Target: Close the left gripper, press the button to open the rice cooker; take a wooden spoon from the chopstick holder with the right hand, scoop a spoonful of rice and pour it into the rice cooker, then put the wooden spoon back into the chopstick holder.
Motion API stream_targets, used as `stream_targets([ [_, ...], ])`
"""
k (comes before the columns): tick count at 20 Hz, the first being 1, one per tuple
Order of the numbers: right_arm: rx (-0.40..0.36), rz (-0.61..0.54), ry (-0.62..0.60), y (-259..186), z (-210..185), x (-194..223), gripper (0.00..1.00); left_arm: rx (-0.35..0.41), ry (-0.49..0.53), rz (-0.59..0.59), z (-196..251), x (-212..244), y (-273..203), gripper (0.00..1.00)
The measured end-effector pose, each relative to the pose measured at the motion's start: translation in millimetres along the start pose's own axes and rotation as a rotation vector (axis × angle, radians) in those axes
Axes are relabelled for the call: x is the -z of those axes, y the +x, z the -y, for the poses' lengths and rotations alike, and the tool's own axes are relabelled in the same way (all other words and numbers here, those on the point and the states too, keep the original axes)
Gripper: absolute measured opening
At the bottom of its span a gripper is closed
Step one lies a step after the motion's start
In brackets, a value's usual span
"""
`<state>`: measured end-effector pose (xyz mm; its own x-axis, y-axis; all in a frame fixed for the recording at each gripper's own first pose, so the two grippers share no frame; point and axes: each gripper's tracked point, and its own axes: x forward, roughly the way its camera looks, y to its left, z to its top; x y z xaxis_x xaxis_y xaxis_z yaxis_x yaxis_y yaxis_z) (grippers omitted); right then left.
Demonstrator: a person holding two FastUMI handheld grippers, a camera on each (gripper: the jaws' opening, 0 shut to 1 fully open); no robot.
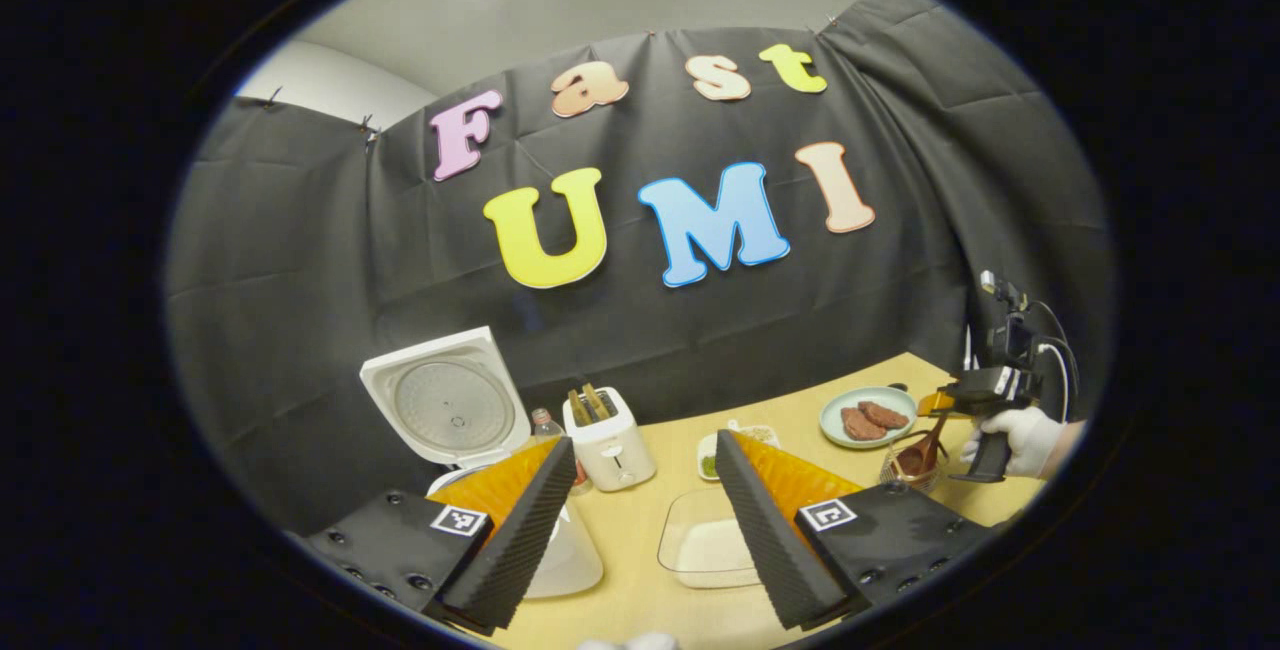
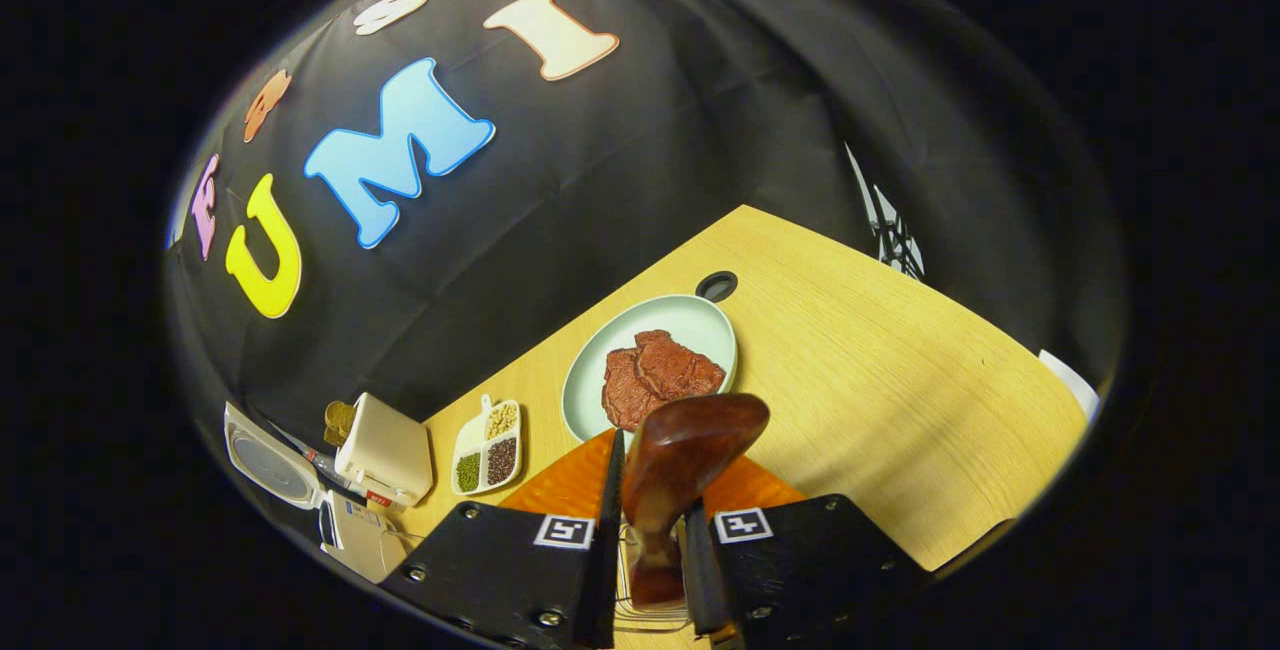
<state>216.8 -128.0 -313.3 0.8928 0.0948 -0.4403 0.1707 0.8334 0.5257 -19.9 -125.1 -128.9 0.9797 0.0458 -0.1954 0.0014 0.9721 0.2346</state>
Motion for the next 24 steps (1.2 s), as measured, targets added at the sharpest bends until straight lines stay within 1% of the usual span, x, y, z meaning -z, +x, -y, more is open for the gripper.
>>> stream_targets([
  [1,0.005,0.015,0.002,-4.1,-1.3,-7.5,0.3,-0.001,0.001,0.0,-1.8,1.0,1.0,0.97],
  [2,0.035,0.032,-0.008,-3.7,3.9,-14.2,0.53,0.0,0.003,-0.005,-3.3,3.3,1.5,0.99],
  [3,0.059,0.058,-0.029,-7.4,9.5,-20.6,0.76,-0.002,0.002,-0.002,-5.8,2.9,2.1,0.99],
  [4,0.071,0.082,-0.046,-13.1,10.4,-30.3,0.98,-0.004,0.004,-0.005,-7.9,1.6,2.8,0.97],
  [5,0.082,0.093,-0.071,-21.6,10.9,-37.9,0.97,-0.004,0.001,0.002,-10.3,0.9,2.6,1.0],
  [6,0.097,0.111,-0.103,-30.8,11.0,-46.0,0.98,-0.003,-0.001,0.005,-12.8,-2.0,3.7,1.0],
  [8,0.099,0.161,-0.178,-53.5,1.5,-67.5,0.98,-0.003,-0.009,0.019,-19.5,-8.0,8.7,0.99],
  [11,0.084,0.246,-0.269,-93.8,-27.3,-101.6,0.98,-0.006,-0.025,0.055,-36.3,-24.8,17.5,0.99],
  [15,0.044,0.346,-0.37,-149.7,-76.5,-120.8,0.98,-0.019,-0.047,0.113,-64.2,-54.2,33.7,0.99],
  [16,0.026,0.364,-0.402,-160.2,-92.7,-116.7,0.97,-0.023,-0.057,0.127,-72.2,-63.7,37.5,0.99],
  [19,0.007,0.415,-0.506,-193.4,-128.5,-103.1,0.98,-0.046,-0.065,0.172,-102.4,-88.2,50.4,0.99],
  [21,-0.013,0.418,-0.556,-206.8,-148.4,-84.7,0.98,-0.065,-0.073,0.204,-128.0,-105.8,60.3,0.99],
  [22,-0.018,0.418,-0.587,-211.0,-154.4,-77.5,0.98,-0.075,-0.075,0.214,-142.6,-114.3,68.3,0.95],
  [23,-0.018,0.409,-0.611,-213.9,-160.0,-67.6,0.98,-0.095,-0.075,0.222,-159.2,-119.7,75.8,0.95],
  [24,-0.029,0.395,-0.62,-215.3,-167.3,-58.2,0.98,-0.117,-0.077,0.229,-176.7,-126.4,83.5,0.99],
])
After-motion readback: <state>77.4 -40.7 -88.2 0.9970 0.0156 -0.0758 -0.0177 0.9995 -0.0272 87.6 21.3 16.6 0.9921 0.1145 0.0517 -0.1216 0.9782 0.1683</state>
